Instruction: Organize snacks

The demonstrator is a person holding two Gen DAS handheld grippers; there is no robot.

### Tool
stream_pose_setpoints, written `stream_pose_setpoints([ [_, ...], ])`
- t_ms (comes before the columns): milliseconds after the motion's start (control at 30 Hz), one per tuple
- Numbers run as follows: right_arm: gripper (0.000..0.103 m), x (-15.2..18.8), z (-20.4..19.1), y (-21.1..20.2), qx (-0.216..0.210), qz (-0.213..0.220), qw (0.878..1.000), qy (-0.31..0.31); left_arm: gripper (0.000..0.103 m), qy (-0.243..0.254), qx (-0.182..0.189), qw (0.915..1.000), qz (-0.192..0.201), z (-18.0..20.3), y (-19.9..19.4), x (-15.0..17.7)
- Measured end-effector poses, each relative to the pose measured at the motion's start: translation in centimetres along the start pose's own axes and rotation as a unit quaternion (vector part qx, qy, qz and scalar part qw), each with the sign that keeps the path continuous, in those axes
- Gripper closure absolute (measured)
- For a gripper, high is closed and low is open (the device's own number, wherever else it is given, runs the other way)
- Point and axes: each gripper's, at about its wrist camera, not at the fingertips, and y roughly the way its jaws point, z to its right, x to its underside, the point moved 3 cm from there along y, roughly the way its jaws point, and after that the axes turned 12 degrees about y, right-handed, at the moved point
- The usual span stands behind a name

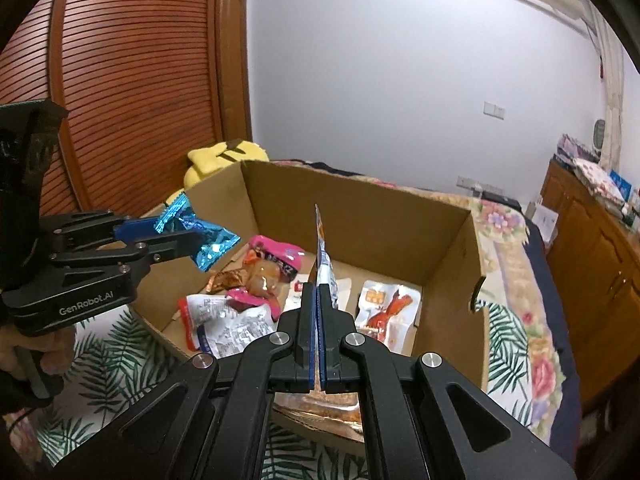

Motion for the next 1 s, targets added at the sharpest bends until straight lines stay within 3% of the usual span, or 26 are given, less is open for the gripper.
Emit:
stream_pose_setpoints([
  [367, 0.103, 0.3, -0.2, 0.0, 0.001, -0.001, 1.000, -0.001, 0.075, 0.015, -0.009, 0.9998, -0.007, 0.7, 0.6, -0.2],
  [633, 0.103, 1.2, -0.6, -0.6, -0.004, 0.000, 1.000, 0.008, 0.067, 0.015, -0.016, 0.9997, -0.006, 0.8, -0.1, -0.1],
  [1000, 0.101, 2.7, -2.3, -5.8, -0.005, 0.017, 0.999, 0.030, 0.062, 0.027, -0.025, 0.9992, 0.015, 2.5, -7.0, 0.3],
])
